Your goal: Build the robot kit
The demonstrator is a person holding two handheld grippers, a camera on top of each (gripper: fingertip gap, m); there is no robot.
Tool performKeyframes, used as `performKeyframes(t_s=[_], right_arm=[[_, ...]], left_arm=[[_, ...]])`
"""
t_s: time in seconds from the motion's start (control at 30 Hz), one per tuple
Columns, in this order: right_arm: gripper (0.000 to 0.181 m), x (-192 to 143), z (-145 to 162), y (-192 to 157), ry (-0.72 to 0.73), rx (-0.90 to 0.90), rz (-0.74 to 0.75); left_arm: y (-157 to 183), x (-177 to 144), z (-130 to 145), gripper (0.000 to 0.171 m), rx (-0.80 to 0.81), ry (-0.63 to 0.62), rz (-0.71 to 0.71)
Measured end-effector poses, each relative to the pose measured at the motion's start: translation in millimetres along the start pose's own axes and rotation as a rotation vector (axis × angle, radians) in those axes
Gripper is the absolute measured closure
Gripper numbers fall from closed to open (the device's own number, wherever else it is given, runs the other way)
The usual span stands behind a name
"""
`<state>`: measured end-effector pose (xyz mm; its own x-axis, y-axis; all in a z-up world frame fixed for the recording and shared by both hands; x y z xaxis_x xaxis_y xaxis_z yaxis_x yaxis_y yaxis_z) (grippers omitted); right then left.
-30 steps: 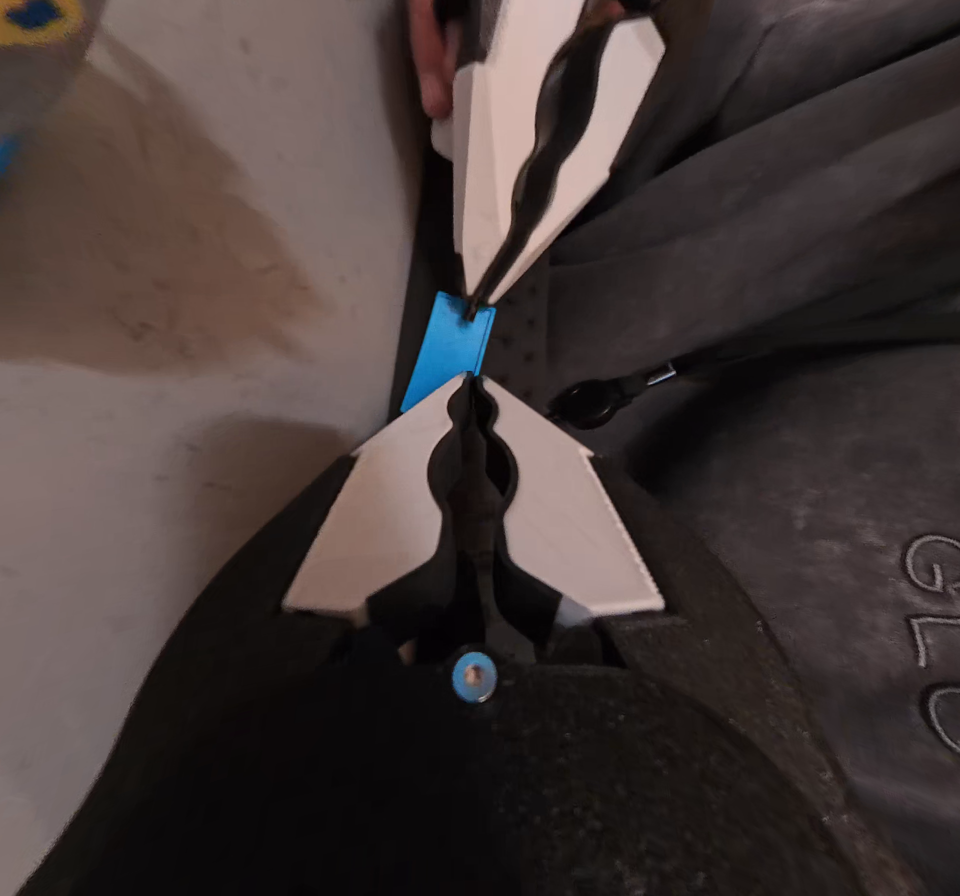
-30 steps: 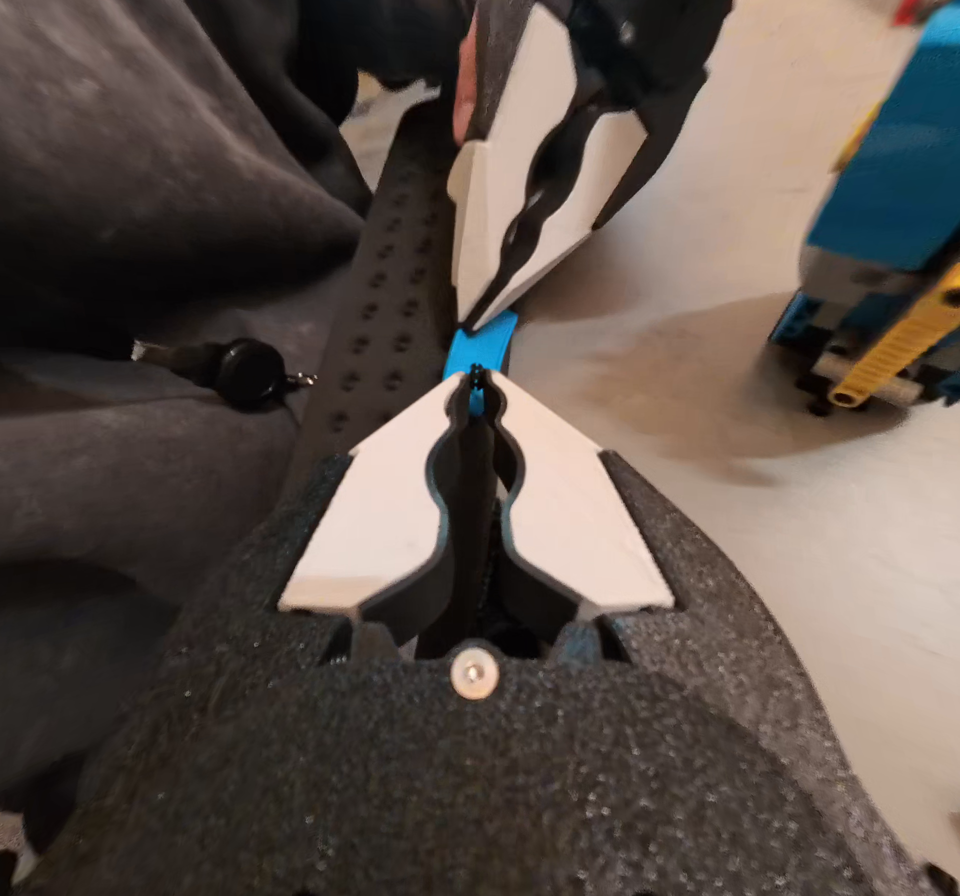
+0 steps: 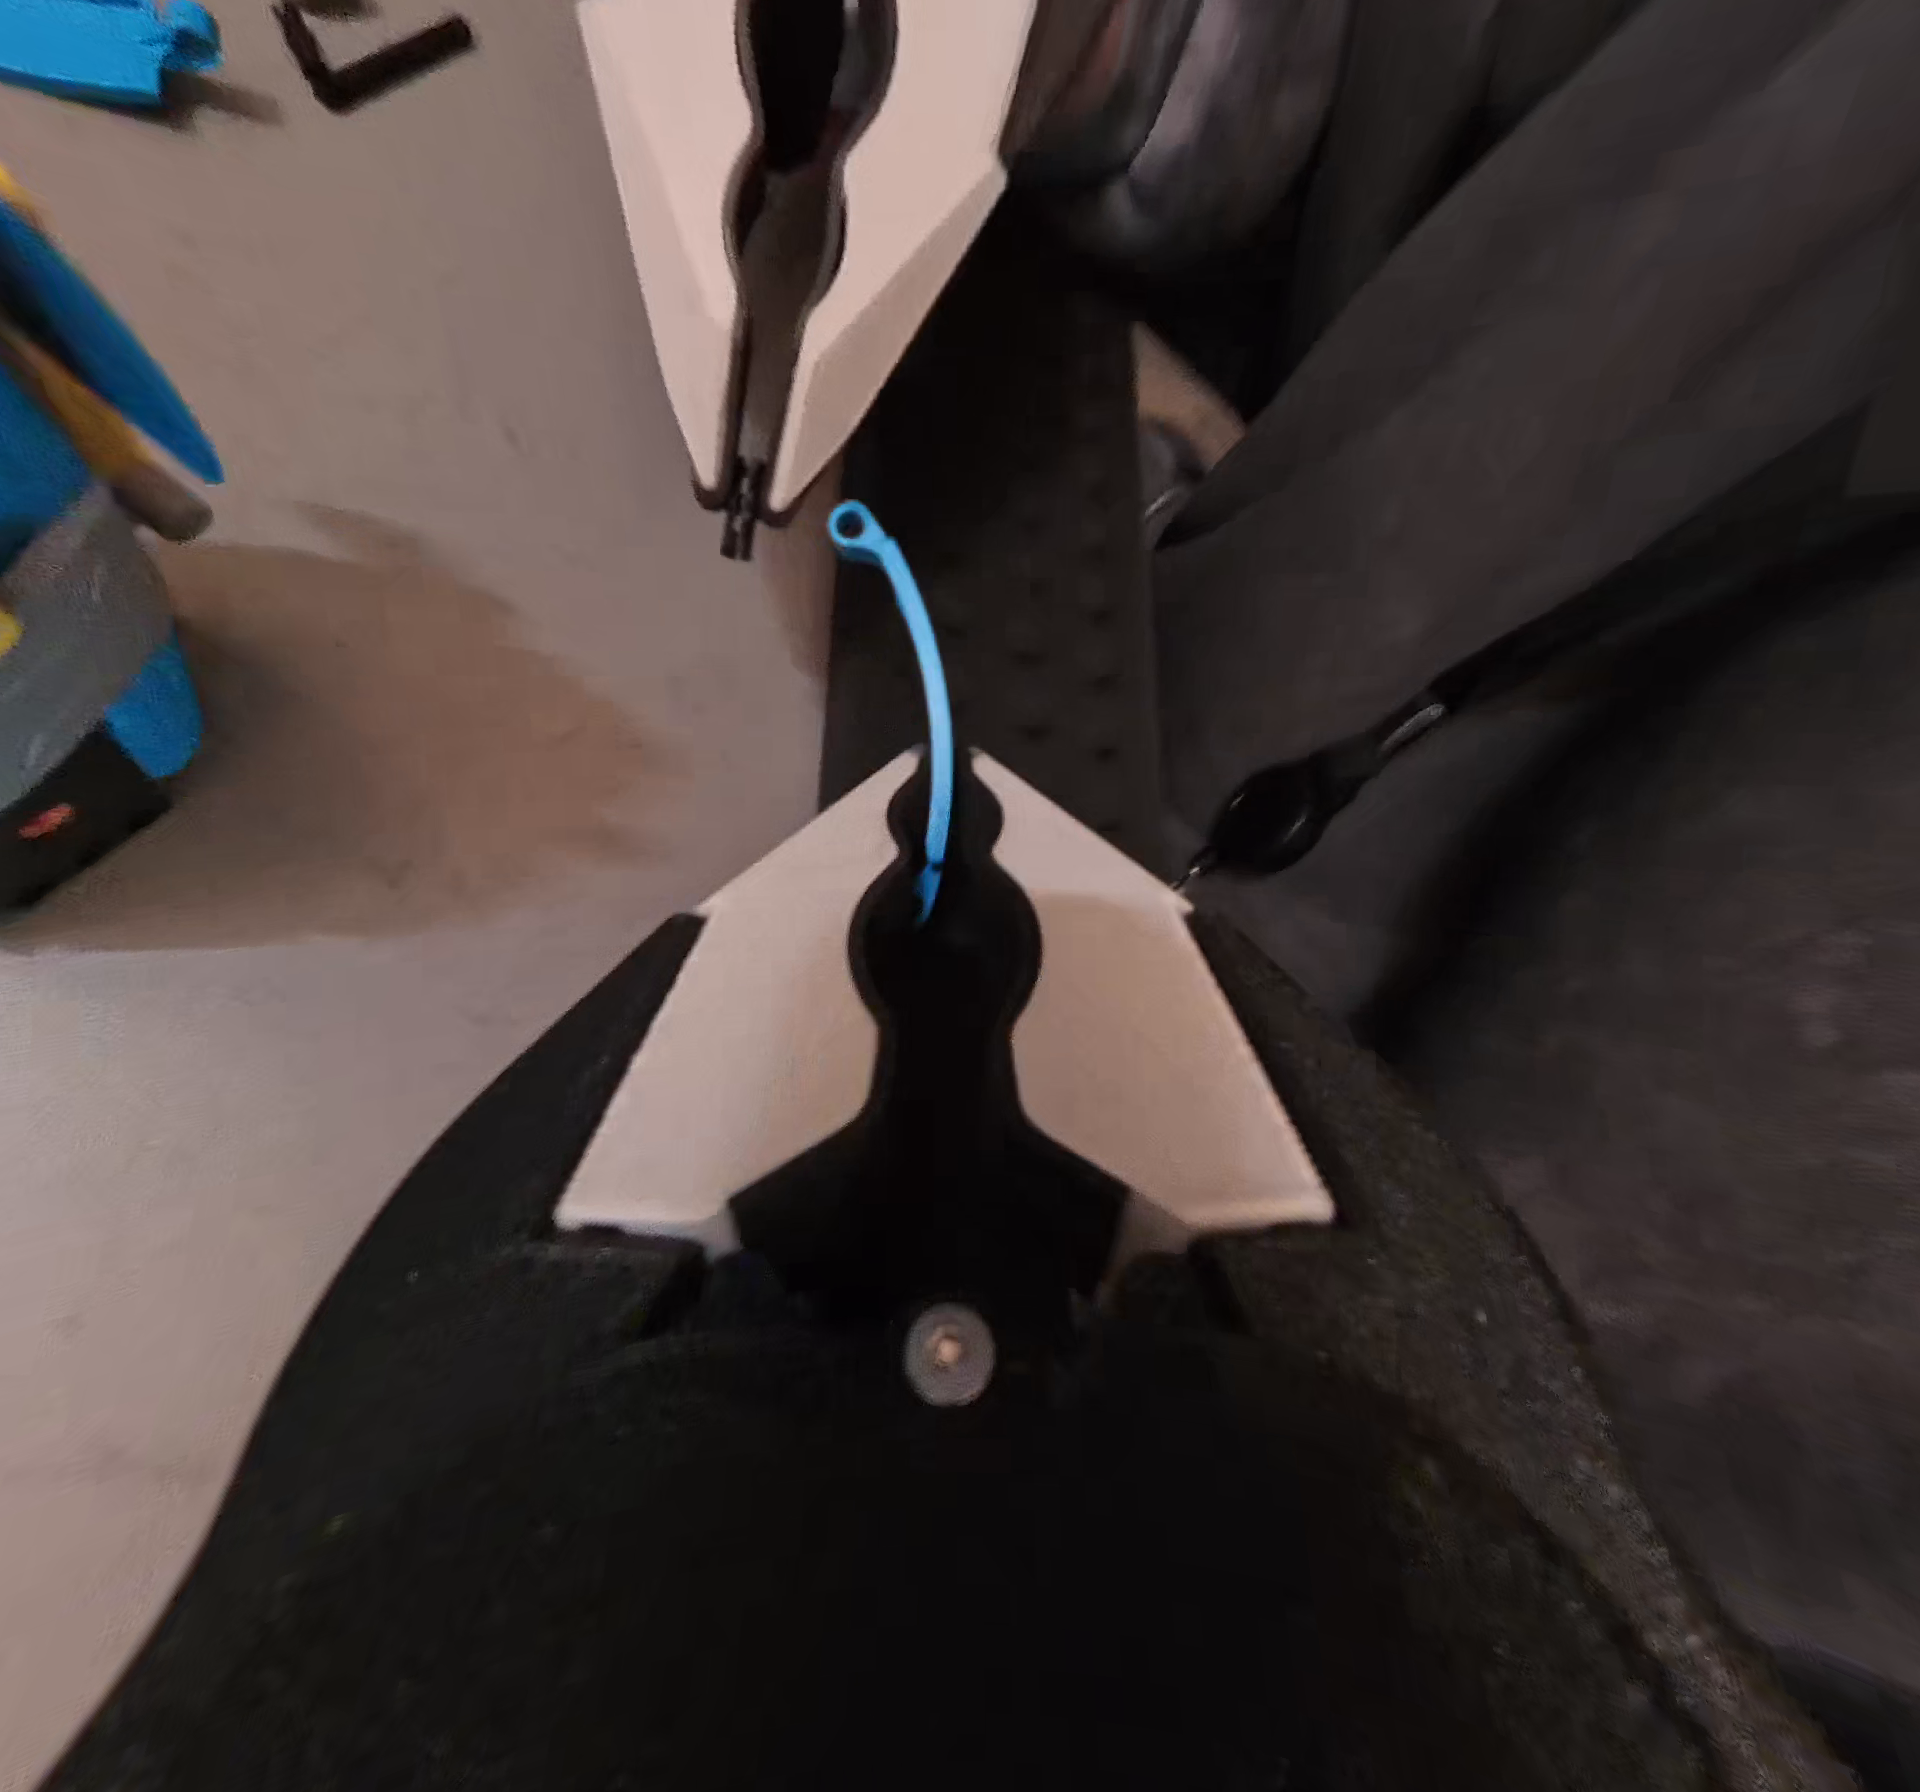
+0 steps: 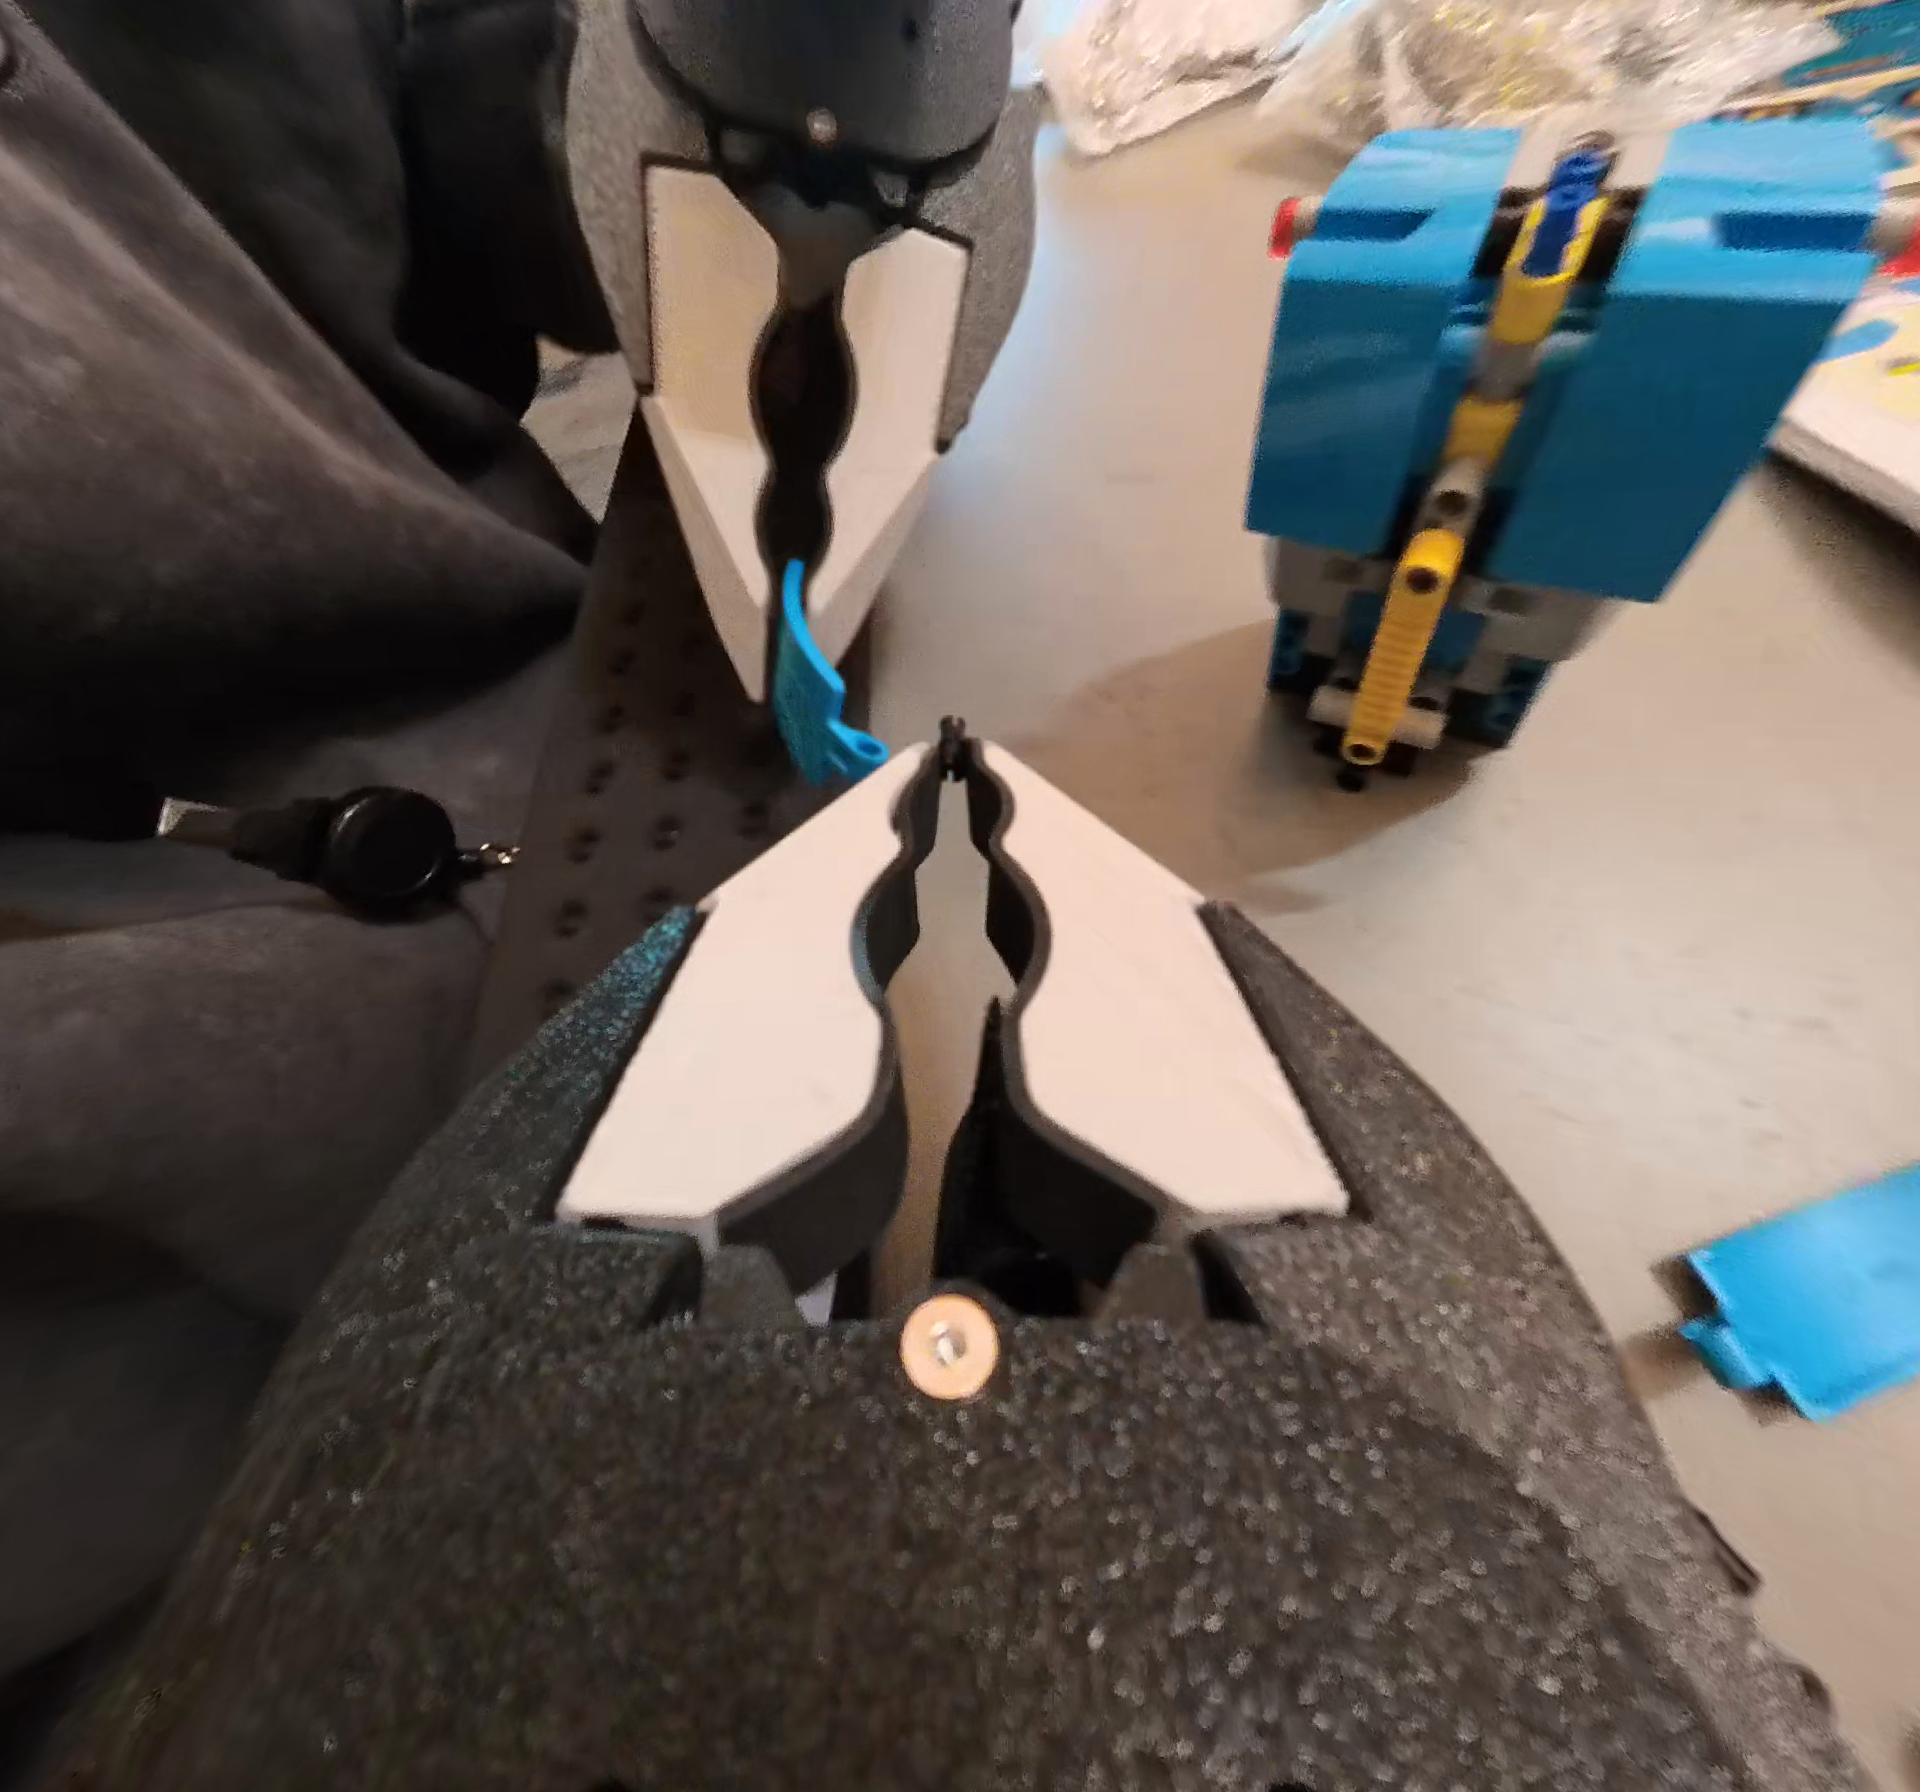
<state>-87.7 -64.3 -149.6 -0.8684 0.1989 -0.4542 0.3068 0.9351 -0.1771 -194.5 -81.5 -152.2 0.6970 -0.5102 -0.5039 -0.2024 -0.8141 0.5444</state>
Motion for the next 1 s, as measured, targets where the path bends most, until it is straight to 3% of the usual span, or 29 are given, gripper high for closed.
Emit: performKeyframes(t_s=[0.13, 0.3, 0.4, 0.67, 0.73, 1.0], right_arm=[[0.177, -1, -2, 2, 0.023, 0.045, -0.022], [0.177, -14, -17, 3, 0.155, 0.135, -0.077], [0.177, -18, -23, 3, 0.212, 0.177, -0.114], [0.177, -13, -20, -2, 0.176, 0.155, -0.126], [0.177, -12, -20, -3, 0.170, 0.154, -0.129], [0.177, -14, -14, 9, 0.143, 0.176, -0.055]], left_arm=[[1, -9, -8, 0.169, -0.050, 0.172, 0.033], [-1, -16, -16, 0.169, -0.078, 0.332, 0.030], [-2, -13, -15, 0.169, -0.077, 0.328, 0.020], [-2, -4, -16, 0.161, 0.016, 0.231, -0.099], [0, -5, -17, 0.171, 0.026, 0.241, -0.087], [-12, -1, -13, 0.171, 0.017, 0.166, -0.211]])
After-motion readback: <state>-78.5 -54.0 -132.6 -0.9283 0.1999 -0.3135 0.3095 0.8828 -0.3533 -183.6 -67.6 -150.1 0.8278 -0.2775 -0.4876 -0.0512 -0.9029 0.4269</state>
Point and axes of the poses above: each gripper's, where its closed fingertips meet, x out along the fingers, z out of its underside, y = z × x across the jaws, the point moved 5 cm from there along -x, back along the fingers, and after that the axes turned 6 degrees about z, right-handed, at the moved point
